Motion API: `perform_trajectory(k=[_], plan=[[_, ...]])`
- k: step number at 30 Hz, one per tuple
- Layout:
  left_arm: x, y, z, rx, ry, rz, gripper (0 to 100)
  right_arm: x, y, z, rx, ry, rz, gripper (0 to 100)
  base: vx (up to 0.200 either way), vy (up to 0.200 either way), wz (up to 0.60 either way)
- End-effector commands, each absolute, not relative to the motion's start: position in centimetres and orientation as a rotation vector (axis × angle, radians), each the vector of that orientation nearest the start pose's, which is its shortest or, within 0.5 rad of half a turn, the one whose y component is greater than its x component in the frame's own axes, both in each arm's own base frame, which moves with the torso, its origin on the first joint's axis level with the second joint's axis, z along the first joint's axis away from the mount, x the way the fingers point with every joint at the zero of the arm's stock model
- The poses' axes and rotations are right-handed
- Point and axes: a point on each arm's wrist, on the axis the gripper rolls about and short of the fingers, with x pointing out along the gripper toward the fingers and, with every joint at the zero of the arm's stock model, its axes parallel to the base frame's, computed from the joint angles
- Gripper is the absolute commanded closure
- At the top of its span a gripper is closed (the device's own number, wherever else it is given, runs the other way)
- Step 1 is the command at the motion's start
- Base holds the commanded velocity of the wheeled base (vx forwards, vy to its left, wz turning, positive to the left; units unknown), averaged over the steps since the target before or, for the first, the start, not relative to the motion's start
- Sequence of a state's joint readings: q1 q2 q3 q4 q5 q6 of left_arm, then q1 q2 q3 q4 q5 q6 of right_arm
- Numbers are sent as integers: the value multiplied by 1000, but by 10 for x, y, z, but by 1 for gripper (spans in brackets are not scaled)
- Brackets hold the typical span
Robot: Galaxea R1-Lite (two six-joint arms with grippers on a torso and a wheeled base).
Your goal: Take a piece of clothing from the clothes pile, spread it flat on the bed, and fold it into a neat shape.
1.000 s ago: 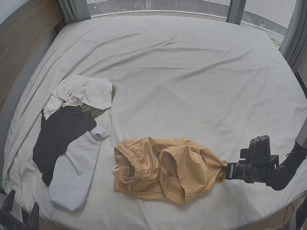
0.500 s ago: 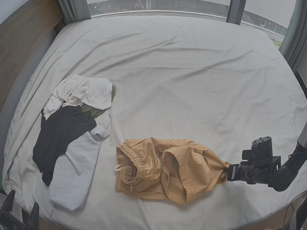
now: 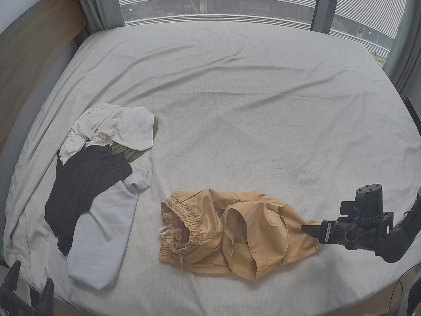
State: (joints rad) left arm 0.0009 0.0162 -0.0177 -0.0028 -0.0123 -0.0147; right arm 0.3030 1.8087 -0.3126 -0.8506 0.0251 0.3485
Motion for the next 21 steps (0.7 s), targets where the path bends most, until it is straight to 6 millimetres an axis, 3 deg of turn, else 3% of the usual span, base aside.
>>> perform_trajectory(k=[1, 3, 6, 21], plan=[[-23, 0, 76, -20, -3, -11, 0, 208, 67, 95, 262, 552, 237, 0, 0, 0, 0], [-23, 0, 76, -20, -3, -11, 0, 196, 68, 116, 263, 463, 281, 0, 0, 0, 0], [-23, 0, 76, -18, -3, -11, 0, 187, 74, 131, 265, 399, 335, 0, 0, 0, 0], [-23, 0, 76, -23, -3, -11, 0, 169, 124, 144, 255, 402, 693, 0, 0, 0, 0]])
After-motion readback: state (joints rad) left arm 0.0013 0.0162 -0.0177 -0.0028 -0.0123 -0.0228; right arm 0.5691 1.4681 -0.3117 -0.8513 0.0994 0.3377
